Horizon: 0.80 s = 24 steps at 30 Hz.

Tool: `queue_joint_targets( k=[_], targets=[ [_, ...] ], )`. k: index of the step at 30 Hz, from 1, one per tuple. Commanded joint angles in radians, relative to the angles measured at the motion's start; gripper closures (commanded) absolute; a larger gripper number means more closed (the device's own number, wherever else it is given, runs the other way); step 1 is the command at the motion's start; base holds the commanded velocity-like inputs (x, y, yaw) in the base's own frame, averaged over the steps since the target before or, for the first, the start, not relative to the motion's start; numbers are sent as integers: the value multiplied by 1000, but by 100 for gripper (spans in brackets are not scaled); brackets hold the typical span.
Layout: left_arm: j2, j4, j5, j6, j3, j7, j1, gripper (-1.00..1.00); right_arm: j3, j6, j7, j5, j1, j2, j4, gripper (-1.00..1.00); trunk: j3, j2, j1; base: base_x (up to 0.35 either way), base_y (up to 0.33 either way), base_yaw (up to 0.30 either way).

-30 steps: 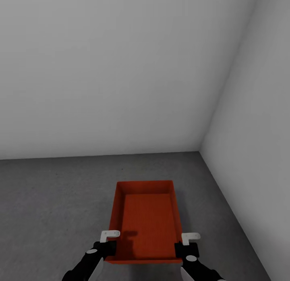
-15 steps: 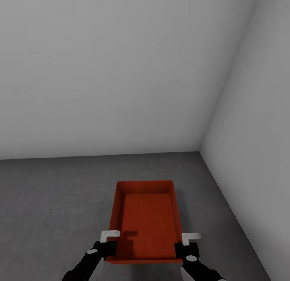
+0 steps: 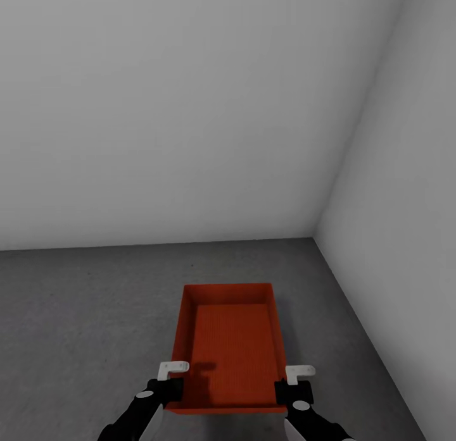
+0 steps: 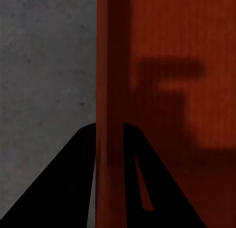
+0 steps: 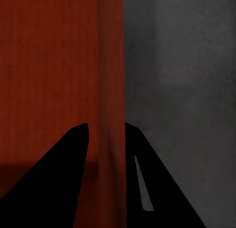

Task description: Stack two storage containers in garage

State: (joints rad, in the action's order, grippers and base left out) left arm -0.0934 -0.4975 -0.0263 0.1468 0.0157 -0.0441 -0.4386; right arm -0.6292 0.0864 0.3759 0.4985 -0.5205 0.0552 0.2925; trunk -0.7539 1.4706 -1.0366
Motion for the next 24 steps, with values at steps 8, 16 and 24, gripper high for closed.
queue_joint_targets(
  k=[8, 16, 24],
  targets=[
    [14, -3, 13, 7, -4, -41, 0, 100, 9, 9, 12, 17, -1, -43, -3, 100, -1, 0, 0, 0, 0, 0],
    [14, -3, 13, 7, -6, -45, 0, 100, 9, 9, 12, 17, -1, -43, -3, 100, -23, 49, -27, 0, 0, 0],
    [14, -3, 13, 7, -5, -45, 0, 100, 9, 9, 12, 17, -1, -43, -3, 100, -32, 70, -38, 0, 0, 0]
  ],
)
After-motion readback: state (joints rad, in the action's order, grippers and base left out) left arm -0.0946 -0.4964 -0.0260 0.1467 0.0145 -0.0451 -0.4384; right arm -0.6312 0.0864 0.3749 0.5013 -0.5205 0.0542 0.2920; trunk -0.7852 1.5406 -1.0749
